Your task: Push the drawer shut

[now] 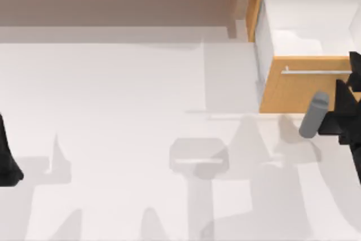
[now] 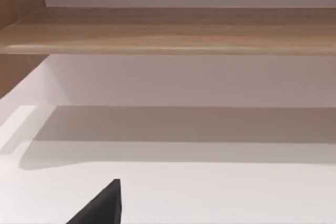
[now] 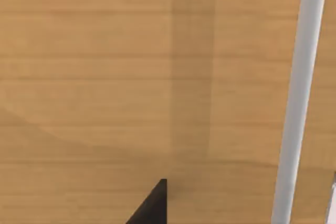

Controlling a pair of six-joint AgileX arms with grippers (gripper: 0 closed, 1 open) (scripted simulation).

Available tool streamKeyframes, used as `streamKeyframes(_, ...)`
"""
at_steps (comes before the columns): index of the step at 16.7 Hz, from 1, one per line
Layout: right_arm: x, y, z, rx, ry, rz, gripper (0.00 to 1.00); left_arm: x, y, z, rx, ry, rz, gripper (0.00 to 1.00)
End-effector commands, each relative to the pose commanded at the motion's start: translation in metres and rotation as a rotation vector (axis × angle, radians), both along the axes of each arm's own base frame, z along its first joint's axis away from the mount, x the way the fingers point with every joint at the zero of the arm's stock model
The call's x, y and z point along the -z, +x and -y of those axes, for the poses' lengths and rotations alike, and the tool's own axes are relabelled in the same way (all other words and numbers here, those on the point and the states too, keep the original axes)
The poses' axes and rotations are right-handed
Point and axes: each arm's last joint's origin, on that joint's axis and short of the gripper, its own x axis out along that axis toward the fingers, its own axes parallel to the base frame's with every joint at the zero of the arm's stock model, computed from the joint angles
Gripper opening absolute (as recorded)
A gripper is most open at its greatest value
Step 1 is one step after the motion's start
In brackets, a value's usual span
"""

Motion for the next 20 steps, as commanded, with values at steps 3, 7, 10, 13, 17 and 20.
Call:
streamKeyframes(3, 0.000, 0.000, 0.000, 0.000, 0.000, 0.000, 0.32, 0.000, 0.000, 0.000, 0.000, 0.000, 0.000, 1.00)
streamKeyframes(7, 0.000, 0.000, 0.000, 0.000, 0.000, 0.000, 0.02, 0.000, 0.000, 0.000, 0.000, 0.000, 0.000, 1.00)
streamKeyframes(10, 0.000, 0.000, 0.000, 0.000, 0.000, 0.000, 0.00, 0.000, 0.000, 0.000, 0.000, 0.000, 0.000, 1.00)
streamKeyframes(13, 0.000, 0.000, 0.000, 0.000, 0.000, 0.000, 0.00, 0.000, 0.000, 0.000, 0.000, 0.000, 0.000, 1.00)
streamKeyframes(17, 0.001, 0.000, 0.000, -0.001, 0.002, -0.005, 0.00, 0.000, 0.000, 0.000, 0.000, 0.000, 0.000, 1.00)
streamKeyframes(20, 0.001, 0.015, -0.001, 0.000, 0.003, -0.001, 0.00, 0.000, 0.000, 0.000, 0.000, 0.000, 0.000, 1.00)
